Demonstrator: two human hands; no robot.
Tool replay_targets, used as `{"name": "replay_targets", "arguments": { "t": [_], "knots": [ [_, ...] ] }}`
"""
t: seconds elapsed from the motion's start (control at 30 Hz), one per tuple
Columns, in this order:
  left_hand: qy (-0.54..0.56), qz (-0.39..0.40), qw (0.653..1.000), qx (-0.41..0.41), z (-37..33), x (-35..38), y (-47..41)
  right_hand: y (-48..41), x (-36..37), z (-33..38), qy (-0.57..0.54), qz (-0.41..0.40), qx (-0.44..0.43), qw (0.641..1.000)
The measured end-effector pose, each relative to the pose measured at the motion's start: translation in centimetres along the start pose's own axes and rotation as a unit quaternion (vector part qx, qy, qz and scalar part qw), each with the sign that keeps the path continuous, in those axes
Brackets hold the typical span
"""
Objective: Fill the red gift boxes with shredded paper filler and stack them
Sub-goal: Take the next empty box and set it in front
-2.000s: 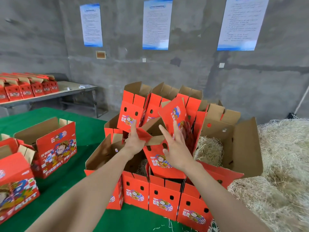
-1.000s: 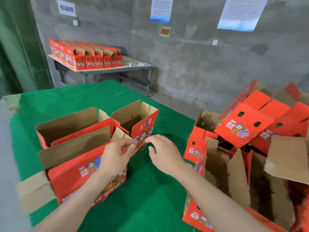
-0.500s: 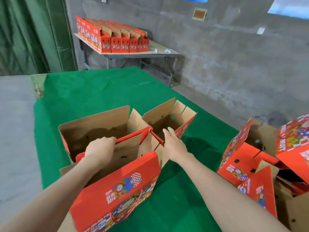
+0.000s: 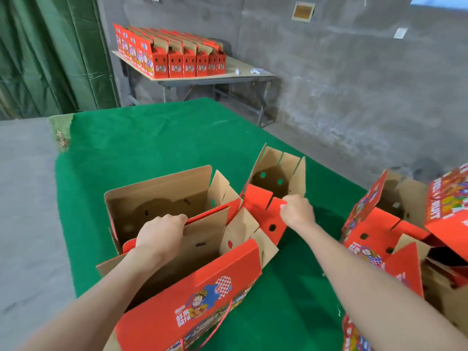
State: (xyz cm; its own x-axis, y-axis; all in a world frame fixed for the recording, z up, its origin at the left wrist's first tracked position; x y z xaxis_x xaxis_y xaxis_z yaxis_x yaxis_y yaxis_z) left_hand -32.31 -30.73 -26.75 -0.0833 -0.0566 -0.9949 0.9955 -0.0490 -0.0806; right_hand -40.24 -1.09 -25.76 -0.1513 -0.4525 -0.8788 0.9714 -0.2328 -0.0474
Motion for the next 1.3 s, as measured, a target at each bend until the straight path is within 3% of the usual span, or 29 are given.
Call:
{"name": "replay_targets", "arguments": {
  "t": [0.13,0.2,0.27,0.37,0.43,0.5,0.57,0.63,0.77,0.87,1.0,1.17,1.23,1.3],
  "knots": [
    [0.007,-0.001,1.000,-0.013,-1.0,-0.9,0.2,1.9,-6.9,-5.6,0.000,0.005,-0.033,0.999],
    [0.024,-0.009,0.999,-0.031,-0.7,-1.6,0.0,4.8,-8.7,-7.0,0.009,0.054,-0.060,0.997],
    [0.052,-0.008,0.998,-0.031,-1.0,-2.0,-0.3,8.8,-8.2,-7.7,0.061,0.163,-0.089,0.981],
    [0.061,0.040,0.997,0.007,-2.6,-1.5,-0.1,14.5,-6.1,-8.9,0.134,0.379,-0.049,0.914],
    [0.042,0.073,0.996,0.029,-3.7,-1.0,0.2,15.9,-6.0,-9.2,0.192,0.424,-0.017,0.885],
    [0.038,0.067,0.997,0.033,-4.8,-0.9,0.2,15.1,-6.7,-8.3,0.210,0.334,-0.004,0.919],
    [0.038,0.040,0.998,0.030,-6.3,-1.1,-0.1,14.6,-6.1,-6.4,0.149,0.233,-0.002,0.961],
    [0.052,0.028,0.998,0.036,-8.1,-1.2,-0.2,14.9,-3.7,-5.1,0.058,0.224,0.020,0.973],
    [0.087,0.008,0.996,0.034,-8.2,-0.2,0.2,16.9,-0.5,-3.8,-0.119,0.259,0.101,0.953],
    [0.112,-0.050,0.991,0.056,-7.9,-0.6,0.6,17.1,-2.1,-2.3,-0.047,0.202,0.047,0.977],
    [0.212,-0.145,0.950,0.176,-13.1,-5.2,2.0,18.1,-4.9,-2.0,-0.024,0.165,0.044,0.985],
    [0.122,-0.177,0.923,0.319,-20.0,-14.0,3.6,20.9,-11.0,-0.6,0.061,0.088,-0.045,0.993],
    [0.136,-0.215,0.892,0.373,-21.0,-18.6,4.7,22.8,-13.7,-0.4,0.119,0.050,-0.116,0.985],
    [0.240,-0.284,0.839,0.396,-20.9,-24.0,6.2,24.8,-16.7,-0.8,0.194,0.014,-0.170,0.966]
  ]
}}
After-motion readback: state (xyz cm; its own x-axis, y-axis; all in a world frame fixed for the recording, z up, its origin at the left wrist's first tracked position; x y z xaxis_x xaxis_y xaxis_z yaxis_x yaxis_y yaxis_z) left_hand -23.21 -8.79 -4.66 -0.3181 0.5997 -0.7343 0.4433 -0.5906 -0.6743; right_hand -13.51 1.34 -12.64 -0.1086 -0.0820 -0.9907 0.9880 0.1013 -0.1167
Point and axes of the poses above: each hand's wrist, its own y-axis away from the middle knuckle, its own x-axis out of the palm, z = x × y, the point moved 6 cm from there along -y, towards the middle knuckle, and after that the axes turned 10 degrees about -y, right-handed, at the moved point
